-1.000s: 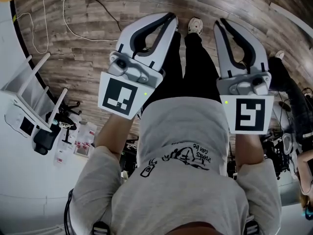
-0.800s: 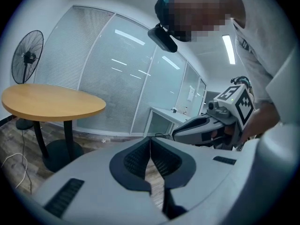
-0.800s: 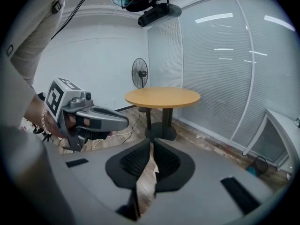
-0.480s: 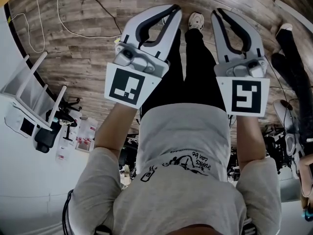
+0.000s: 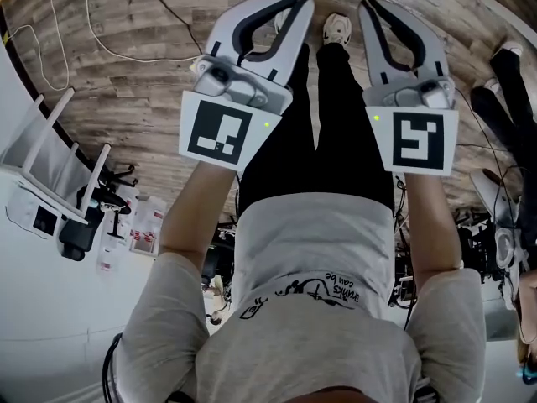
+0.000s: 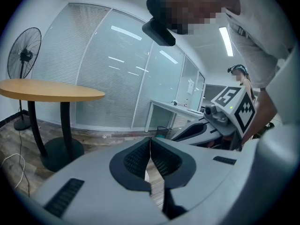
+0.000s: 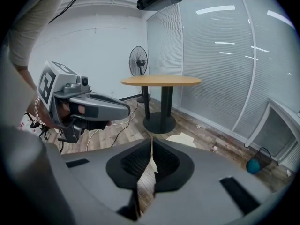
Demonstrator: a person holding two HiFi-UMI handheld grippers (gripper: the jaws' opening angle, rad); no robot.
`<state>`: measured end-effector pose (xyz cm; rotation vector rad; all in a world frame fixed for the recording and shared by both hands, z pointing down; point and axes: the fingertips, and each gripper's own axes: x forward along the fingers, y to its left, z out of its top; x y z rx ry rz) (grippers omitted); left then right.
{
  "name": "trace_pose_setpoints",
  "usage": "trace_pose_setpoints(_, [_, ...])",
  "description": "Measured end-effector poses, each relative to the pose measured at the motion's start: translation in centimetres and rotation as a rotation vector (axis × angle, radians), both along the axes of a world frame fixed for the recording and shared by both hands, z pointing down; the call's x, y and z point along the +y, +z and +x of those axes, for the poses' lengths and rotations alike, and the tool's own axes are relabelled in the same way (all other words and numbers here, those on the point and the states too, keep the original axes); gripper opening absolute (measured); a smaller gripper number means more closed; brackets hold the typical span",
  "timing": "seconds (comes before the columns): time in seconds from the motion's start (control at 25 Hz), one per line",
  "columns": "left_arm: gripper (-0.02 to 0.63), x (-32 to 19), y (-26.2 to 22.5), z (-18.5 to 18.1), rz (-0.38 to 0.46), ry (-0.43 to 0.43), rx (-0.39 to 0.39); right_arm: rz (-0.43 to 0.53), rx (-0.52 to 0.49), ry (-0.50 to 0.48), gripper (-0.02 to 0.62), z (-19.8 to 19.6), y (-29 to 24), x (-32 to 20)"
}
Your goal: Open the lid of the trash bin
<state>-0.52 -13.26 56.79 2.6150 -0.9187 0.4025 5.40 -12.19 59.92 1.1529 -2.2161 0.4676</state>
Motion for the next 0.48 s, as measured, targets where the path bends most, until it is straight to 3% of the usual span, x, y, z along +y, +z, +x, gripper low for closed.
trace_pose_setpoints(0.48, [0.02, -1.1, 6.8, 0.5, -0.047, 0.009, -0.007, -0.049, 0.041, -0.009, 0.014, 0.7, 7.2, -0.8])
